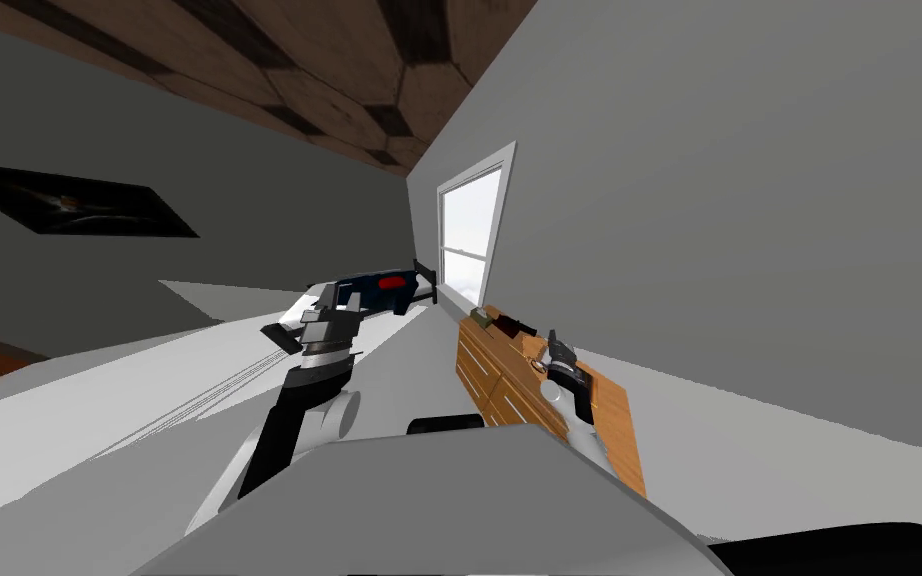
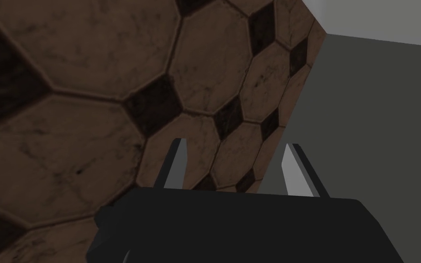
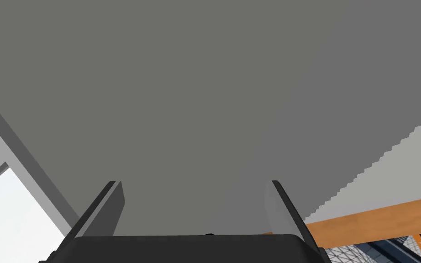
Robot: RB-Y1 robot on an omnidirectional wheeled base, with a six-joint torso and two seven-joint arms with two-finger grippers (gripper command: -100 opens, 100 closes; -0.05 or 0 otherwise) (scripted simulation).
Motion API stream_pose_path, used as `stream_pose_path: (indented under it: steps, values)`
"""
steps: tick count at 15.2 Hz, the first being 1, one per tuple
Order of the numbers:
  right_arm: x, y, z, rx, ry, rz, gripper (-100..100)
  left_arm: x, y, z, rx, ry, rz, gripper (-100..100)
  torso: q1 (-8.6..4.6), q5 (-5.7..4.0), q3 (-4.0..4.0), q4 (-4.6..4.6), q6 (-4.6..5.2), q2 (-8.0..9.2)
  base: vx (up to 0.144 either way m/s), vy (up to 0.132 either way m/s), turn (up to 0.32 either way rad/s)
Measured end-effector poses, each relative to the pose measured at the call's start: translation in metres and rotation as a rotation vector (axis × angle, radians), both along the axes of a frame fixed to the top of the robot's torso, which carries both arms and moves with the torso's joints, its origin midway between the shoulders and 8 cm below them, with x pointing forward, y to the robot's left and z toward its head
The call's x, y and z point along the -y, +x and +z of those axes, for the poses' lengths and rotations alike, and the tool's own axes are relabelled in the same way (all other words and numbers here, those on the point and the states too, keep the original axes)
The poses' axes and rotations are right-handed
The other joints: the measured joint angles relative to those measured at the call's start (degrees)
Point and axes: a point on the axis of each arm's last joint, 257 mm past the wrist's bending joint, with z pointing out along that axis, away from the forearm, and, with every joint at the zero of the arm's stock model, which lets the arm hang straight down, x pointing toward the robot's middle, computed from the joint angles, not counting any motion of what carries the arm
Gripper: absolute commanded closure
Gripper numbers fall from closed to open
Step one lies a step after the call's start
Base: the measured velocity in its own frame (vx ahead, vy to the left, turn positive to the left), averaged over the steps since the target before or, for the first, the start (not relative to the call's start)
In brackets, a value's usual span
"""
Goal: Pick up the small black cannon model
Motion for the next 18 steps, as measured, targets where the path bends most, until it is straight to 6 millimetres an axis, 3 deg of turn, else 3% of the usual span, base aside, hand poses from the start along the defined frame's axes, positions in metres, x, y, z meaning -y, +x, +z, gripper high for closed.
stream_pose_path:
  steps: [18]
  values:
    - [0.040, -0.008, -0.067, 0.212, 0.469, -0.053, -100, 0.000, 0.000, 0.000, 0.000, 0.000, 0.000, 0, -0.04, -0.01, -0.02, -0.01, 0.05, -0.04, -0.037, -0.035, 0.183]
